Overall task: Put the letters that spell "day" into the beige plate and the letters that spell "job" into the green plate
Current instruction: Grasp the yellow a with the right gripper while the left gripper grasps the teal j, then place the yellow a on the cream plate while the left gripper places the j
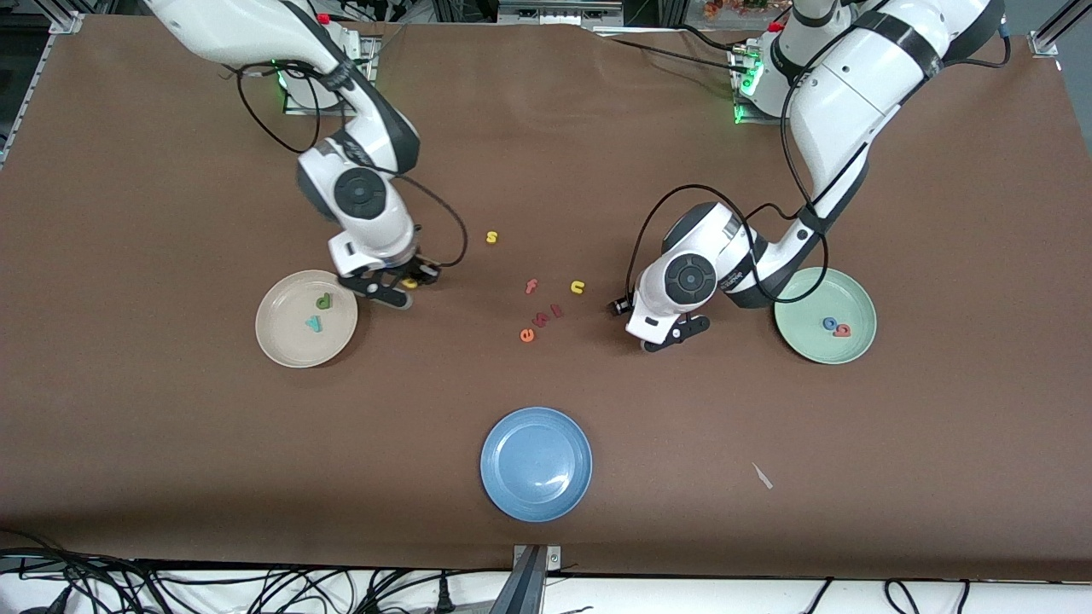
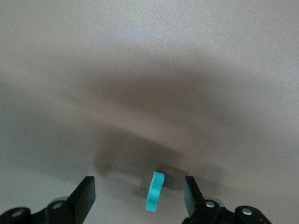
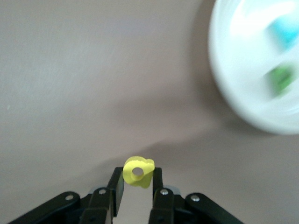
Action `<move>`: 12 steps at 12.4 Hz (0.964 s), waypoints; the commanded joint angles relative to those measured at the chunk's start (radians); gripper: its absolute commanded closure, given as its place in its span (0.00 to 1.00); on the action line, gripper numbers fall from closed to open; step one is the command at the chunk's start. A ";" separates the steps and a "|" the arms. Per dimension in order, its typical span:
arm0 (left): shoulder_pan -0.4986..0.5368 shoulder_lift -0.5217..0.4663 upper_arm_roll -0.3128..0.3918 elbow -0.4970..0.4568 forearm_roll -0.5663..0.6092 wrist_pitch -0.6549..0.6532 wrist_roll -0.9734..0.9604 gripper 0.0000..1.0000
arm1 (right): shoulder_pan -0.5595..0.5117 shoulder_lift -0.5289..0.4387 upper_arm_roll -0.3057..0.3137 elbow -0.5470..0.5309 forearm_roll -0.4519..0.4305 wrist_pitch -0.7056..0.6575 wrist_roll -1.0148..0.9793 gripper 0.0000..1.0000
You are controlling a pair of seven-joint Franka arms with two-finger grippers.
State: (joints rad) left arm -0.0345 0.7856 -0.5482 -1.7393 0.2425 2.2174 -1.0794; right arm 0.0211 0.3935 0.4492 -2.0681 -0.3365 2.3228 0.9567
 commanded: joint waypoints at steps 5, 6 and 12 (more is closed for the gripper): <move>0.001 -0.005 0.001 -0.019 0.034 0.025 -0.024 0.22 | -0.078 -0.107 -0.136 0.000 0.143 -0.114 -0.510 0.70; -0.001 -0.005 0.002 -0.019 0.034 0.025 -0.024 0.23 | -0.078 -0.105 -0.142 0.000 0.145 -0.109 -0.516 0.69; -0.007 -0.003 0.008 -0.017 0.035 0.025 -0.017 0.83 | -0.079 -0.102 -0.142 0.010 0.145 -0.108 -0.516 0.40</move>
State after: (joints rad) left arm -0.0354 0.7814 -0.5500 -1.7448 0.2425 2.2388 -1.0795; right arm -0.0616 0.3001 0.3118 -2.0593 -0.2146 2.2193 0.4629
